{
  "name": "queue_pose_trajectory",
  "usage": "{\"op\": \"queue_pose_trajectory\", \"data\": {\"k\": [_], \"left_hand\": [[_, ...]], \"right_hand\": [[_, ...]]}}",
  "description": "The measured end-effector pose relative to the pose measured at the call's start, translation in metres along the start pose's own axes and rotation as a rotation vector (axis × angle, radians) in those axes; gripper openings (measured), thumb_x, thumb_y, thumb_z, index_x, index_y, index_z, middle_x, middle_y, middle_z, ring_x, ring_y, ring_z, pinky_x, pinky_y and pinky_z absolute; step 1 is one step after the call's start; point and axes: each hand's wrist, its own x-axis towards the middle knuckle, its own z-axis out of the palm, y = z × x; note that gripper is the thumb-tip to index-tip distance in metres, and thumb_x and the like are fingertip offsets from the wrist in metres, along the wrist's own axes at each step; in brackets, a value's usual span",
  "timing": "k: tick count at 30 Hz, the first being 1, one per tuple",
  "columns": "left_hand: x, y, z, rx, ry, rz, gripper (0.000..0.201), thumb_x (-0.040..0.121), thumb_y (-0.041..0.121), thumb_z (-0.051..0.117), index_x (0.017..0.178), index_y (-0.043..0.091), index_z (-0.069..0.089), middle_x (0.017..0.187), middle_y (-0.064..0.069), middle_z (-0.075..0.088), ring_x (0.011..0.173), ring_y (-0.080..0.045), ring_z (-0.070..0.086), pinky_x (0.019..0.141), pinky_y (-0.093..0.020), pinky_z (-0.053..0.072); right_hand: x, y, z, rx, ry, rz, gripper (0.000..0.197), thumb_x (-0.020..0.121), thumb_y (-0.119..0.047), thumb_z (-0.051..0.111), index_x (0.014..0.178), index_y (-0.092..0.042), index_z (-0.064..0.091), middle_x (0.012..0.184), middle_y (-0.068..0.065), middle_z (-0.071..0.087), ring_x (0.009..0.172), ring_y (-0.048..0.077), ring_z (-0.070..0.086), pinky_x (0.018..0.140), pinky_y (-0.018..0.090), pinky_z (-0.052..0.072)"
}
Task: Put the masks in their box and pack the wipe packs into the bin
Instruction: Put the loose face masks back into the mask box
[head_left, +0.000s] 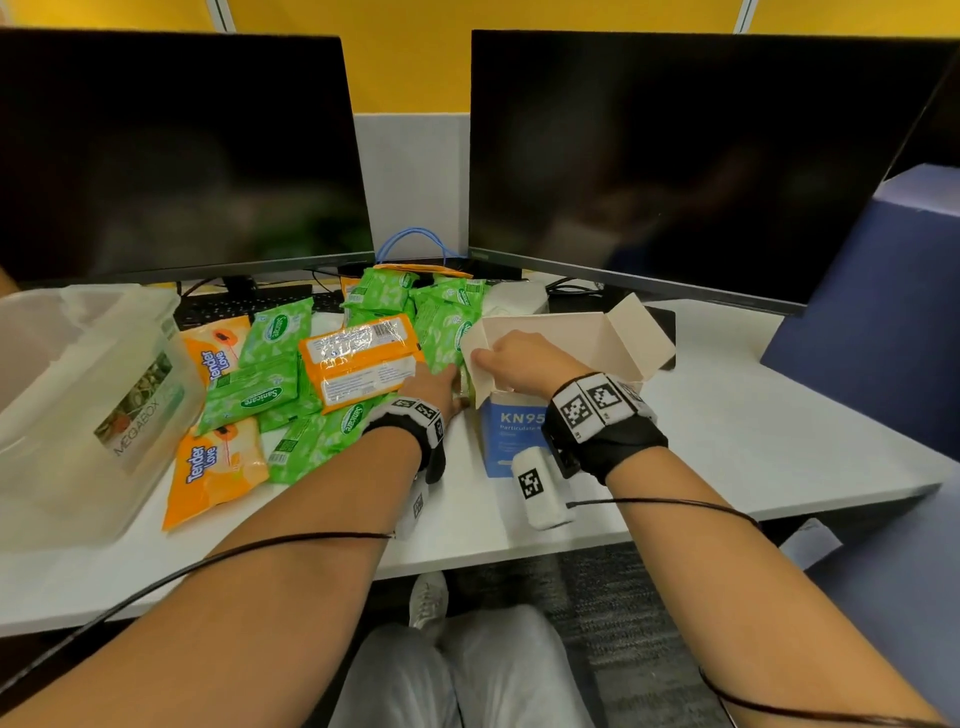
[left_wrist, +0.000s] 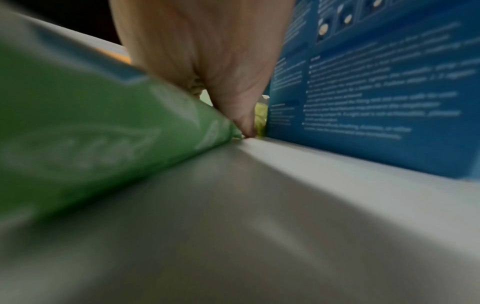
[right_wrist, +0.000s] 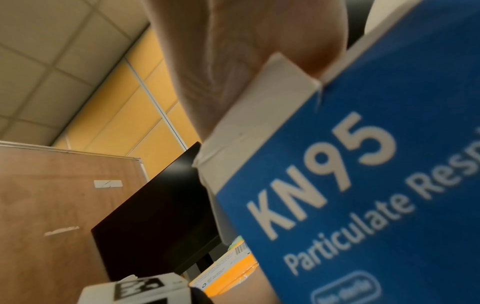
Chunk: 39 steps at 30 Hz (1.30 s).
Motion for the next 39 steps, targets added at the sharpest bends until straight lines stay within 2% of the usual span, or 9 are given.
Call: {"op": "queue_pose_trajectory", "data": {"k": [9,11,13,16,19,28,31,34,39], "left_hand": [[0.001,0.01,-0.005,0.157,-0.094,0.078,0.036,0.099,0.012,0.039,0.134,0.009,0.041,0.13,-0.02,0.038,0.113,-0.042,0.053,0.097,-0.049,0.045],[0.003,0.008,-0.005,0.142,-0.072,0.094,0.033,0.097,0.01,0.041,0.13,0.005,0.043,0.127,-0.02,0.041,0.109,-0.042,0.055,0.089,-0.048,0.047],[-0.001,0.011,-0.009,0.045,-0.016,0.069,0.026,0.096,0.008,0.042,0.121,0.002,0.043,0.122,-0.019,0.047,0.103,-0.041,0.056,0.073,-0.042,0.041],[-0.01,0.014,-0.022,-0.045,0.162,0.086,0.017,0.096,0.012,0.042,0.111,0.004,0.043,0.107,-0.015,0.048,0.093,-0.037,0.054,0.069,-0.04,0.037],[-0.01,0.008,-0.034,-0.057,0.268,0.144,0.02,0.098,0.015,0.038,0.109,0.001,0.046,0.117,-0.019,0.041,0.078,-0.033,0.047,0.061,-0.039,0.034],[-0.018,0.006,-0.132,-0.09,0.604,0.107,0.025,0.1,0.014,0.036,0.11,-0.003,0.052,0.117,-0.023,0.046,0.096,-0.039,0.056,0.073,-0.047,0.043],[-0.019,0.004,-0.163,-0.31,0.7,0.03,0.03,0.101,0.022,0.036,0.105,-0.001,0.054,0.115,-0.021,0.047,0.094,-0.039,0.056,0.075,-0.046,0.043],[-0.022,0.004,-0.179,-0.476,0.745,0.08,0.031,0.099,0.02,0.034,0.094,-0.003,0.055,0.105,-0.021,0.051,0.093,-0.036,0.052,0.082,-0.044,0.042],[-0.041,0.021,-0.189,-0.87,0.804,0.191,0.015,0.103,0.014,0.028,0.092,0.005,0.033,0.074,0.003,0.037,0.072,-0.016,0.037,0.059,-0.025,0.023]], "right_hand": [[0.004,-0.006,0.0,-0.101,-0.006,-0.003,0.03,0.098,-0.036,0.037,0.091,-0.01,0.052,0.087,0.008,0.049,0.099,0.032,0.056,0.081,0.035,0.043],[0.0,-0.008,0.0,-0.127,0.0,-0.015,0.037,0.1,-0.034,0.035,0.097,-0.005,0.058,0.086,0.008,0.052,0.102,0.033,0.059,0.084,0.037,0.047],[-0.001,-0.008,0.0,-0.134,0.008,-0.018,0.04,0.101,-0.033,0.034,0.103,-0.002,0.06,0.093,0.012,0.055,0.105,0.033,0.059,0.084,0.038,0.045],[-0.002,-0.006,0.0,-0.135,0.004,-0.024,0.034,0.101,-0.033,0.034,0.092,-0.007,0.055,0.095,0.013,0.056,0.099,0.033,0.059,0.083,0.038,0.045],[0.0,-0.006,0.001,-0.125,0.002,-0.027,0.035,0.101,-0.036,0.033,0.088,-0.009,0.051,0.096,0.014,0.059,0.093,0.031,0.057,0.085,0.039,0.046],[-0.007,-0.003,-0.003,-0.002,0.057,-0.009,0.054,0.097,-0.054,0.03,0.08,-0.009,0.055,0.088,0.011,0.058,0.083,0.026,0.054,0.078,0.034,0.044],[-0.015,0.004,-0.012,0.174,0.058,-0.021,0.056,0.099,-0.052,0.03,0.107,-0.006,0.061,0.105,0.013,0.065,0.091,0.026,0.062,0.08,0.032,0.046],[-0.021,0.014,-0.021,0.306,0.091,-0.01,0.054,0.099,-0.044,0.041,0.139,-0.009,0.042,0.128,0.012,0.057,0.099,0.027,0.064,0.091,0.038,0.05],[-0.024,0.025,-0.029,0.613,0.199,-0.047,0.068,0.09,-0.043,0.06,0.146,-0.021,0.031,0.136,0.009,0.051,0.118,0.023,0.056,0.103,0.042,0.046]]}}
